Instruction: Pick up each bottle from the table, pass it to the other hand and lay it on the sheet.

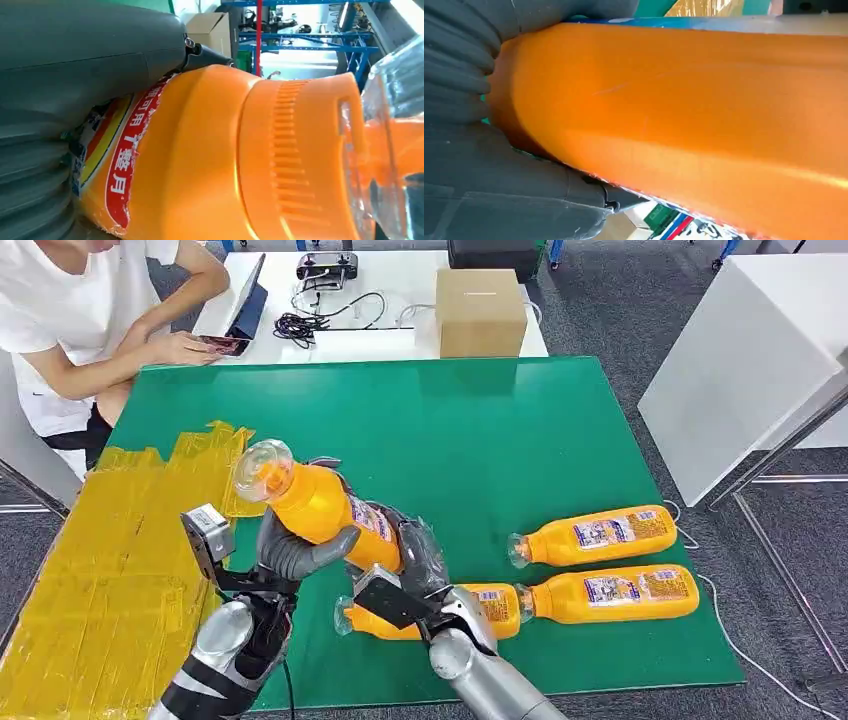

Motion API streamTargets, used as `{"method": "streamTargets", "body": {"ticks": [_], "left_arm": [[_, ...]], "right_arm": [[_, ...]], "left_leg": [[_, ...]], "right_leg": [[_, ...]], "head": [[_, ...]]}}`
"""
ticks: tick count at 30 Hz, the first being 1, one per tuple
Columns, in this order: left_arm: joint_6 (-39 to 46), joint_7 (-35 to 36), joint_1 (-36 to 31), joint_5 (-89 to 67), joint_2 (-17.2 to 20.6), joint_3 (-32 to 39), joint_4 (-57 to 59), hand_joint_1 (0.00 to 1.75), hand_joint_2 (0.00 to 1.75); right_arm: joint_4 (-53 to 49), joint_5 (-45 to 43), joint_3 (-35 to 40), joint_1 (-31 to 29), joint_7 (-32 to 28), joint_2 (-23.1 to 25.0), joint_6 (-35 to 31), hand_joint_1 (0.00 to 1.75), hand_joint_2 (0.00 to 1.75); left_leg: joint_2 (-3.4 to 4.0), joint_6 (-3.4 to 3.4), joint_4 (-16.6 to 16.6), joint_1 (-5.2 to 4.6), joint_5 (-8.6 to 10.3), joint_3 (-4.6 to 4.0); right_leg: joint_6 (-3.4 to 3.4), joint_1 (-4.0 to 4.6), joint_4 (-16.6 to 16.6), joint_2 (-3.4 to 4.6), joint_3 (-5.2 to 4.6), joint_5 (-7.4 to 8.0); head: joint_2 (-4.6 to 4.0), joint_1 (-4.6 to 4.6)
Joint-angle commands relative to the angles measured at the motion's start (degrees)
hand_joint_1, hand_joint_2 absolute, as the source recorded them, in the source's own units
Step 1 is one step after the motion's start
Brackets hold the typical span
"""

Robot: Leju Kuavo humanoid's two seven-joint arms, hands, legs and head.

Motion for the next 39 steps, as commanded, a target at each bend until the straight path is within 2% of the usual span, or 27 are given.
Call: {"method": "streamTargets", "body": {"ticks": [1, 2, 5, 6, 7, 8, 11, 13, 16, 19, 20, 25, 27, 28, 29, 34, 35, 36, 37, 38, 39], "left_arm": [[9.6, -1.9, -1.2, -10.3, 1.3, 0.5, 1.2, 1.75, 1.75], [11.4, -2.8, -0.5, -12.9, 1.8, 0.9, 0.3, 1.75, 1.75], [22.8, -2.6, 2.0, -30.8, 3.2, 3.4, -2.1, 1.75, 1.75], [29.1, 0.2, 1.7, -43.1, 3.8, 4.8, -0.9, 1.75, 1.75], [31.5, 2.5, 1.5, -49.4, 3.7, 5.7, -0.3, 1.75, 1.75], [33.6, 7.1, 1.0, -59.4, 4.0, 8.1, 1.0, 1.75, 1.75], [35.1, 11.9, 0.5, -70.4, 5.1, 12.5, 3.7, 1.75, 1.75], [35.3, 12.3, 0.7, -72.0, 5.4, 12.9, 4.1, 1.75, 1.75], [36.3, 19.4, 1.1, -88.4, 6.9, 15.4, 6.4, 1.75, 1.75], [35.6, 23.2, -0.2, -100.8, 9.8, 14.5, 10.5, 1.75, 1.75], [36.0, 23.5, -0.9, -100.8, 10.0, 14.4, 12.0, 1.75, 1.75], [35.9, 23.5, -1.2, -100.8, 9.8, 14.2, 12.1, 1.75, 1.75], [35.9, 23.5, -1.2, -100.8, 9.8, 14.2, 12.1, 1.75, 1.75], [35.9, 23.5, -1.2, -100.8, 9.8, 14.2, 12.1, 1.75, 1.75], [35.9, 23.5, -1.2, -100.8, 9.8, 14.2, 12.1, 1.75, 1.75], [35.9, 23.5, -1.2, -100.8, 9.8, 14.2, 12.1, 1.75, 1.75], [32.1, 29.0, -2.5, -102.9, 14.5, 9.0, 13.0, 1.75, 1.75], [30.1, 32.7, -4.1, -102.9, 17.1, 4.5, 15.0, 1.75, 1.75], [29.2, 34.4, -5.5, -102.9, 18.1, 2.4, 17.5, 1.75, 1.75], [25.6, 34.7, -7.0, -102.9, 17.5, 1.8, 22.2, 1.75, 1.75], [24.6, 31.8, -8.0, -101.3, 16.1, 3.5, 25.7, 1.75, 1.75]], "right_arm": [[-11.4, -2.1, 0.5, 3.8, -0.4, -3.6, -0.8, 0.0, 1.75], [-15.4, -3.8, -0.2, 5.7, 0.4, -4.1, 0.3, 0.0, 0.0], [-30.1, -5.2, -1.9, 12.4, -0.2, -7.3, 0.8, 0.0, 0.0], [-34.4, -5.8, -2.9, 14.4, -0.3, -8.3, 1.2, 0.0, 0.0], [-36.1, -5.9, -3.6, 15.2, 0.3, -8.9, 1.9, 0.0, 1.75], [-37.9, -4.8, -5.0, 16.4, 1.9, -10.0, 2.7, 0.0, 1.75], [-38.4, -5.8, -10.0, 19.1, 1.5, -10.8, 4.8, 0.0, 1.75], [-37.7, -5.8, -10.9, 19.4, 1.2, -10.6, 4.9, 0.0, 1.75], [-37.3, -6.0, -14.9, 21.5, 1.5, -10.3, 5.1, 0.0, 1.75], [-36.0, -6.3, -17.0, 22.1, 1.1, -10.7, 6.7, 0.0, 1.75], [-35.5, -6.3, -17.3, 22.1, 0.7, -10.7, 7.0, 0.0, 1.75], [-35.6, -6.3, -17.1, 22.0, 0.8, -10.4, 7.0, 0.0, 1.75], [-35.6, -6.3, -17.1, 22.0, 0.8, -10.4, 7.0, 0.0, 1.75], [-35.6, -6.3, -17.1, 22.0, 0.8, -10.4, 7.0, 0.0, 1.75], [-35.6, -6.3, -17.1, 22.0, 0.8, -10.4, 7.0, 0.0, 1.75], [-35.6, -6.3, -17.1, 22.0, 0.8, -10.4, 7.0, 0.0, 1.75], [-35.4, -5.9, -17.2, 22.0, 1.3, -10.4, 7.3, 0.0, 1.75], [-35.1, -5.9, -17.3, 21.9, 1.4, -10.4, 7.4, 0.0, 1.75], [-34.8, -5.8, -17.4, 21.9, 1.4, -10.5, 7.5, 0.0, 1.75], [-34.6, -4.7, -17.3, 21.6, 1.4, -10.7, 7.6, 0.0, 1.75], [-34.7, -4.1, -17.4, 21.5, 1.5, -10.7, 7.7, 0.0, 1.75]], "left_leg": [[-0.06, -0.03, 0.0, 0.01, -0.07, 0.21], [-0.06, -0.02, 0.0, -0.01, -0.03, 0.1], [-0.02, -0.02, 0.0, -0.01, -0.06, 0.1], [-0.06, -0.03, 0.0, 0.01, -0.16, 0.26], [-0.12, -0.02, 0.0, -0.01, -0.1, 0.17], [-0.16, -0.03, 0.0, 0.02, -0.23, 0.41], [-0.21, -0.02, -0.1, -0.01, -0.1, 0.2], [-0.15, -0.04, -0.1, 0.02, -0.16, 0.43], [-0.07, -0.03, -0.1, -0.01, -0.06, 0.17], [-0.07, -0.05, -0.2, -0.01, -0.09, 0.35], [-0.13, -0.03, -0.1, -0.03, -0.02, 0.15], [0.0, -0.03, -0.1, -0.01, -0.05, 0.09], [-0.05, -0.06, -0.1, 0.03, -0.18, 0.37], [-0.03, -0.03, -0.1, 0.0, -0.07, 0.1], [-0.03, -0.04, 0.0, 0.01, -0.15, 0.27], [-0.02, -0.03, 0.0, 0.01, -0.05, 0.07], [0.0, -0.02, 0.0, 0.0, -0.04, 0.02], [0.0, -0.04, 0.0, 0.0, -0.1, 0.17], [-0.01, -0.05, 0.0, 0.01, -0.04, 0.06], [-0.09, -0.04, -0.1, 0.01, 0.0, 0.01], [-0.16, -0.06, -0.1, 0.01, -0.05, 0.18]], "right_leg": [[0.03, 0.0, -0.1, -0.09, 0.25, -0.09], [0.03, -0.02, 0.0, -0.08, 0.12, -0.05], [0.02, -0.01, 0.0, -0.04, 0.12, -0.07], [0.04, 0.0, -0.1, -0.08, 0.31, -0.16], [0.03, -0.01, -0.1, -0.14, 0.23, -0.13], [0.05, 0.01, -0.1, -0.2, 0.51, -0.26], [0.04, -0.01, -0.1, -0.17, 0.29, -0.14], [0.05, 0.02, -0.2, -0.13, 0.53, -0.17], [0.03, -0.01, -0.1, -0.06, 0.21, -0.07], [0.02, -0.01, -0.2, -0.08, 0.39, -0.1], [0.01, -0.02, -0.1, -0.09, 0.19, -0.06], [0.01, -0.01, -0.1, -0.04, 0.09, -0.07], [0.02, 0.02, -0.1, -0.11, 0.42, -0.2], [0.01, 0.0, -0.1, -0.05, 0.12, -0.08], [0.03, 0.01, -0.1, -0.06, 0.31, -0.16], [0.02, 0.01, 0.0, -0.06, 0.09, -0.07], [0.01, 0.0, 0.0, -0.02, 0.03, -0.04], [0.02, 0.0, 0.0, -0.04, 0.18, -0.1], [0.0, 0.01, 0.0, -0.05, 0.07, -0.06], [-0.01, 0.01, 0.0, -0.12, 0.04, -0.05], [0.0, 0.01, -0.1, -0.2, 0.22, -0.12]], "head": [[0.0, 0.0], [0.0, 0.0], [0.0, -0.04], [0.0, 0.0], [0.0, -0.04], [0.0, 0.0], [0.0, 0.0], [0.0, 0.02], [0.0, -0.02], [0.0, 0.0], [0.0, 0.0], [0.0, -0.02], [0.0, 0.0], [0.0, -0.02], [0.0, 0.0], [0.0, 0.0], [0.0, 0.0], [0.0, 0.0], [0.0, -0.02], [0.0, 0.02], [0.0, 0.02]]}}
